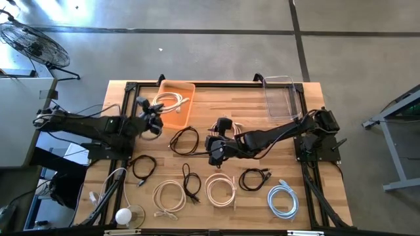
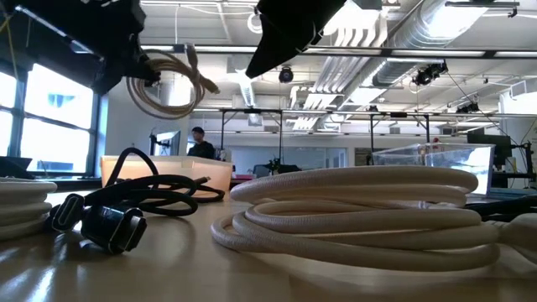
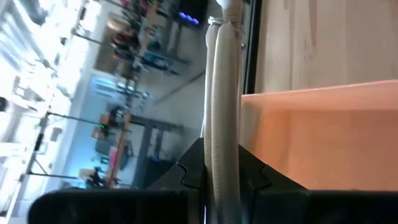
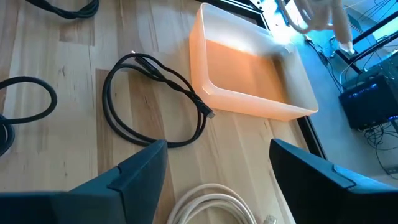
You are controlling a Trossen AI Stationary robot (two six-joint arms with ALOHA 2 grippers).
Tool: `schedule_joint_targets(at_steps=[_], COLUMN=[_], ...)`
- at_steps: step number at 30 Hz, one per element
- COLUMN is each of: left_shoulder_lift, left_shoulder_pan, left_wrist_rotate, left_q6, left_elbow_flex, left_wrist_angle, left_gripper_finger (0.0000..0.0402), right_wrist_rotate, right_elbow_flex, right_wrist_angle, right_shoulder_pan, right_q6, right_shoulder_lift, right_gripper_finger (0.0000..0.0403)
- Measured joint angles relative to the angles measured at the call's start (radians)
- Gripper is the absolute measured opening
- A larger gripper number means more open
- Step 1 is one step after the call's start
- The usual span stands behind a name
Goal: Pick & Place USB Port
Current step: Put the light brown hdmi cable into the orange bin
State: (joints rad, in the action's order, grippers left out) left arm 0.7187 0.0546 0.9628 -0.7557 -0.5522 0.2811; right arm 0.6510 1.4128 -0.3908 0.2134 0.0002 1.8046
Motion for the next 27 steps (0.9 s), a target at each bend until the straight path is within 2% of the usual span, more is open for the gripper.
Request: schedule_joint_targets(at_steps=[7,11,13,20,27], left_shoulder_lift=[0.217,0.34,0.397,0.553,0.623], left_shoulder_pan=[-0.31,-0.454,-0.507,-0.638,-0.693], left_wrist_rotate=[-0.3,-0.492,-0.554,-0.598,-0.642], left_q6=[0.027,0.015,-0.001,-0.023,-0.068], left_elbow_flex=[-0.271,-0.341,-0.356,-0.36,-0.361], left_wrist_angle=[0.308,0.318,0.291,0.274,0.19], left_gripper_finger=[0.0031,0.0031,0.0031,0.0031,0.0031], right_wrist_rotate=[0.0,0.0,-0.002,-0.016,-0.022], right_elbow_flex=[0.0,0.0,0.0,0.001,0.0], right_wrist_angle=[0.001,0.001,0.0,-0.006,-0.017], right_shoulder_pan=[0.0,0.0,0.0,0.0,0.0], right_q6=[0.0,0.0,0.0,0.0,0.003], right_shoulder_lift=[0.0,0.0,0.0,0.0,0.0], right_gripper_finger=[0.0275,0.0275,0.0275,0.0275,0.0275])
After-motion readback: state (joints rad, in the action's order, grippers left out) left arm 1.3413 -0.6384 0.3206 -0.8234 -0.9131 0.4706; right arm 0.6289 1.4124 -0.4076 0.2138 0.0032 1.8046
